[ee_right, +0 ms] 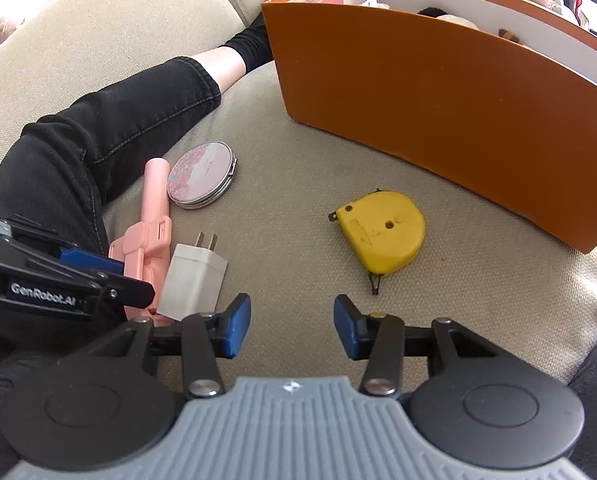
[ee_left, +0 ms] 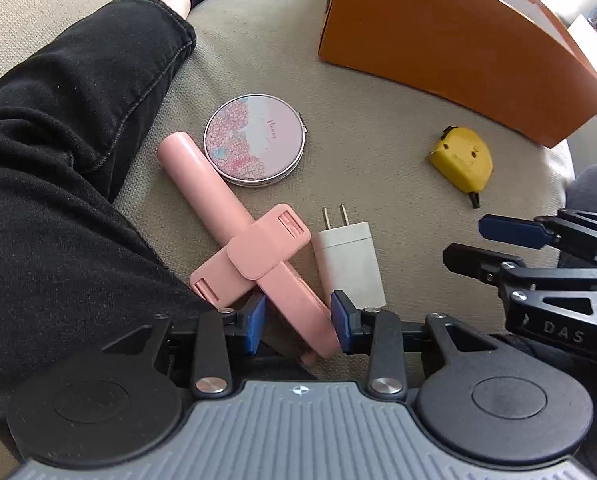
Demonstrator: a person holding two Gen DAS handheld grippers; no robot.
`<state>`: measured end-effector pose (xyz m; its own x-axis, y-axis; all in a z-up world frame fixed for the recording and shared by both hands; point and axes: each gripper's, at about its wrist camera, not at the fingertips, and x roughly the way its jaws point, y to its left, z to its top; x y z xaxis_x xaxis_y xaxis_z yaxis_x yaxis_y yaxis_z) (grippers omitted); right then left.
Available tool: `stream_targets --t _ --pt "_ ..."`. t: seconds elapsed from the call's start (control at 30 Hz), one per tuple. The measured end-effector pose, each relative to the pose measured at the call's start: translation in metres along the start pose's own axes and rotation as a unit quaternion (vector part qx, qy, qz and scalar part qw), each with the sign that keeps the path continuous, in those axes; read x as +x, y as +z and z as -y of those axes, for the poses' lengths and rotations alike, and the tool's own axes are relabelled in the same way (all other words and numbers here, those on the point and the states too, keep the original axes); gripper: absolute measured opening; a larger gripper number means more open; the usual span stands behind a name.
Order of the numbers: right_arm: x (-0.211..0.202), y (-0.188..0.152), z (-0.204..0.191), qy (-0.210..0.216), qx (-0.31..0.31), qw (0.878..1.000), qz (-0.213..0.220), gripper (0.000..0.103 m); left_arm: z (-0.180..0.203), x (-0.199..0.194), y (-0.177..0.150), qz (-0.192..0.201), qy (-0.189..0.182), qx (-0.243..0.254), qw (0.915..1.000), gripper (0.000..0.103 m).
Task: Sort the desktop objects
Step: 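Reach the left gripper to the pink compact while the right gripper reaches the yellow tape measure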
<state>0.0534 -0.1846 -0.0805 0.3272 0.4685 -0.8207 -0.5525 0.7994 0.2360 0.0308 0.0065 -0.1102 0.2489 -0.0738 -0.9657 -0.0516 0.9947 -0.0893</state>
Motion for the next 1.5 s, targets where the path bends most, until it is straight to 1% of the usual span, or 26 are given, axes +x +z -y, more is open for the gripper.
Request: stream_targets --t 0.13,0.27,0.43,0.6,0.73,0.83,0.9,1.03,1.17,1.37,1.5 --pt "0.001 -0.001 0.001 0.002 0.004 1.000 -0.001 0.049 -0.006 0.001 0.001 0.010 -0.025 -0.034 0.9990 0.036" --pt "0.002 -0.001 0.004 -0.002 0.012 1.000 0.001 0.049 -0.007 0.002 0.003 0.019 -0.051 -0.066 0.9964 0.035" --pt "0.000 -0.001 0.010 -0.014 0.020 1.000 0.006 0.049 -0.001 0.004 0.011 0.033 -0.076 -0.081 0.9932 0.035" --pt "-0.005 0.001 0.016 -0.032 0.021 0.999 0.015 0.049 0.007 0.009 0.025 0.047 -0.112 -0.097 0.9879 0.034" --pt "-0.010 0.002 0.021 -0.037 0.022 0.999 0.023 0.049 0.010 0.019 0.035 0.039 -0.156 -0.127 0.9788 0.033" --pt "-0.015 0.003 0.022 -0.036 0.019 0.999 0.031 0.049 0.015 0.025 0.037 0.035 -0.173 -0.125 0.9762 0.030" --pt "-0.017 0.004 0.022 -0.030 0.014 0.999 0.032 0.049 0.018 0.023 0.039 0.042 -0.174 -0.117 0.9769 0.027" --pt "-0.012 0.008 0.018 -0.027 -0.008 0.999 0.023 0.047 0.022 0.011 0.037 0.046 -0.161 -0.084 0.9823 0.027" --pt "-0.007 0.012 0.016 -0.022 -0.017 0.999 0.019 0.046 0.017 -0.003 0.032 0.057 -0.166 -0.070 0.9819 0.027" --pt "0.003 0.014 0.013 -0.016 -0.030 0.999 0.005 0.045 0.010 -0.016 0.031 0.079 -0.144 -0.042 0.9855 0.027" --pt "0.007 0.016 0.014 -0.004 -0.023 1.000 -0.005 0.045 0.008 -0.016 0.038 0.089 -0.125 -0.026 0.9878 0.027"
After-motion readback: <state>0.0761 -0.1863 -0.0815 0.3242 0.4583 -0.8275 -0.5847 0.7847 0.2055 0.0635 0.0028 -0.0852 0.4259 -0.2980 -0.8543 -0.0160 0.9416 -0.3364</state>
